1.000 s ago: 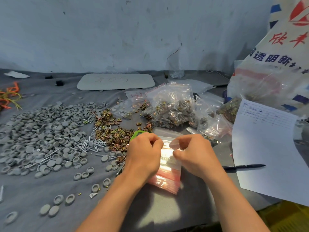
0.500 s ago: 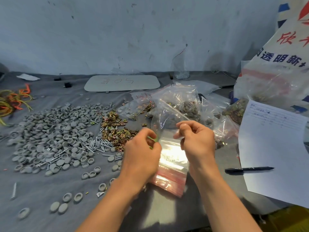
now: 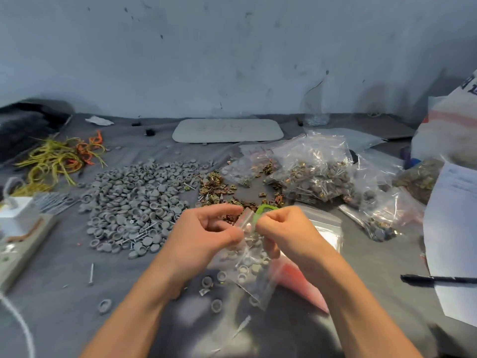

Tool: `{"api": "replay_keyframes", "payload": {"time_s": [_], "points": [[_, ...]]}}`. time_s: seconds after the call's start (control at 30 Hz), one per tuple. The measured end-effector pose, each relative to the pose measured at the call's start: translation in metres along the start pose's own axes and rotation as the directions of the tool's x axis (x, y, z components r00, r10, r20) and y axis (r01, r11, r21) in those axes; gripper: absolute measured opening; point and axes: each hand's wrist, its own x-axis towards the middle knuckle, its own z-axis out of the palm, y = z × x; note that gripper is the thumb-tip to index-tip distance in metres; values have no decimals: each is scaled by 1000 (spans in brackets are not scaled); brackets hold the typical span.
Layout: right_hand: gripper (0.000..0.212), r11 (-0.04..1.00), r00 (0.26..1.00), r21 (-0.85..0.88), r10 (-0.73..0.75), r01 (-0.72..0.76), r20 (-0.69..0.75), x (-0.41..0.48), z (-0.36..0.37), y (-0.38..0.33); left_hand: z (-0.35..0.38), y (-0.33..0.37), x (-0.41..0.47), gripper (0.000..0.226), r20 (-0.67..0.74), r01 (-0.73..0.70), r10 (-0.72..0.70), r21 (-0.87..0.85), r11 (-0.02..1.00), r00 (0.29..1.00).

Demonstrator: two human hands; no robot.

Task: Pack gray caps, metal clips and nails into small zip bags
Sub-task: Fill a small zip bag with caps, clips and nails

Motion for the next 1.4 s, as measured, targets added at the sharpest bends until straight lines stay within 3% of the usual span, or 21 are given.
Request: {"api": "replay_keyframes", "payload": {"time_s": [0.1, 0.2, 0.3, 0.4, 0.47, 0.53, 0.6, 0.7, 0.77, 0.83, 0.9, 0.97, 1.03, 1.13, 1.2, 1.27, 1.4], "points": [[26, 999, 997, 21, -51, 50, 65, 3, 9, -4, -22, -6, -6, 27, 32, 158, -158, 4, 987, 987], [25, 989, 978, 25, -139, 145, -157, 11, 21, -1, -47, -9, -14, 27, 15, 242, -242, -69, 968, 970], [19, 980, 931, 42, -171, 195, -324, 17, 32, -6, -65, -12, -17, 32, -141, 221, -247, -178, 959, 959], [16, 984, 975, 111, -117, 140, -190, 18, 46, -14, -68, -16, -19, 35, -208, 157, -169, -72, 985, 963], [13, 986, 991, 125, -104, 113, -80, 18, 54, -17, -67, -17, -22, 42, -121, 160, -163, -35, 986, 979], [11, 985, 995, 143, -97, 100, -26, 18, 58, -19, -69, -18, -24, 30, 3, 203, -203, 15, 979, 979], [11, 984, 997, 158, -80, 81, -9, 18, 60, -20, -73, -17, -26, 13, 61, 227, -230, 51, 973, 971], [10, 988, 990, 122, -87, 100, -109, 18, 66, -20, -76, -18, -28, 11, -26, 256, -256, 22, 966, 966], [27, 972, 920, -151, -220, 179, -325, 17, 71, -18, -76, -20, -26, 18, -171, 274, -280, -57, 960, 945], [26, 891, 788, -351, -428, 286, -442, 12, 77, -23, -77, -23, -23, 19, -320, 256, -278, -110, 960, 906], [16, 777, 643, -483, -616, 403, -454, 8, 88, -27, -77, -24, -20, 9, -418, 233, -260, -115, 966, 871], [7, 693, 588, -540, -709, 477, -391, 6, 102, -28, -74, -23, -19, 9, -481, 198, -228, -113, 974, 847], [4, 741, 683, -496, -646, 454, -340, 3, 115, -27, -71, -22, -20, 14, -516, 165, -185, -86, 983, 836], [9, 919, 905, -283, -346, 274, -249, 5, 125, -27, -67, -19, -22, 20, -533, 198, -113, 105, 975, 839], [10, 946, 943, -224, -277, 234, -185, 8, 126, -27, -65, -18, -25, 32, -521, 216, -39, 283, 934, 853], [12, 958, 954, -161, -261, 237, -147, 12, 124, -27, -62, -17, -29, 29, -478, 185, 25, 386, 904, 878], [25, 978, 978, 48, -205, 203, 27, 17, 122, -23, -62, -19, -30, 19, -412, 146, 5, 335, 931, 911]]}}
